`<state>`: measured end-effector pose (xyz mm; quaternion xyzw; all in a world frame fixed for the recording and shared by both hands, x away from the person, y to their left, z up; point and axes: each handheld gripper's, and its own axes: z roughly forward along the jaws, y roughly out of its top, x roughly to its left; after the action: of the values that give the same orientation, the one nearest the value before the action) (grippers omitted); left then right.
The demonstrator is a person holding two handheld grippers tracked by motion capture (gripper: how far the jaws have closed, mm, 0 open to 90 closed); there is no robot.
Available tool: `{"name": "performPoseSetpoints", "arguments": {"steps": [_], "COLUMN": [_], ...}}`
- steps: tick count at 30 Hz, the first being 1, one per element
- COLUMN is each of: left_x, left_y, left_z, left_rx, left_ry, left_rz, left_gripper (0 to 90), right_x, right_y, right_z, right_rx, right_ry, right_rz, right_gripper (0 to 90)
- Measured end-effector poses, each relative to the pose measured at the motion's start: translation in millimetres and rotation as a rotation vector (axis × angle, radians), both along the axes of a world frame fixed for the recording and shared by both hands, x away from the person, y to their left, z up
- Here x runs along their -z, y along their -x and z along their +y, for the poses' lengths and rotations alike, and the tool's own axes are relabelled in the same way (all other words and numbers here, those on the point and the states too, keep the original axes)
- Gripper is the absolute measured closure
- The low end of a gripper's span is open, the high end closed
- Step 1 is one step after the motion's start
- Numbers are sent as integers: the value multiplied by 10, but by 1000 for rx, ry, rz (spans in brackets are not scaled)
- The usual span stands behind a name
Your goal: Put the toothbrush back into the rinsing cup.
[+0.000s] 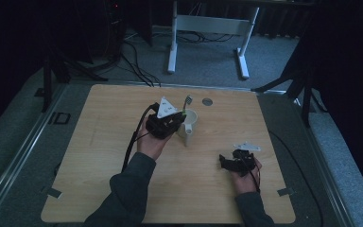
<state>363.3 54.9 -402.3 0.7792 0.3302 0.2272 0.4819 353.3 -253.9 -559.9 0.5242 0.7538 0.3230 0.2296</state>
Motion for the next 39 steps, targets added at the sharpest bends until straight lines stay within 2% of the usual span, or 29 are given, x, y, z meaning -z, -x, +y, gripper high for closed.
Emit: {"name": "performPoseSetpoints", "arguments": {"steps": [11,24,31,39], "left_x": [-16,43,83,121], "left_y": [-26,-94,-130,-171], "left_z": [-89,-170,-212,-238], "left_rx": [20,40,47,45], "left_ry": [24,68,80,74], "left_rz": [-19,-25,-23,-18], "left_gripper": [817,817,817,816], "right_x": [0,0,0,0], "right_y": [0,0,-2,-3], "right_z": [0,0,3,4], "right_rx": [0,0,-1,-2], "right_ry": [0,0,-2,-2], "right_rz": [0,0,1,1], "right_gripper": [184,184,184,184]}}
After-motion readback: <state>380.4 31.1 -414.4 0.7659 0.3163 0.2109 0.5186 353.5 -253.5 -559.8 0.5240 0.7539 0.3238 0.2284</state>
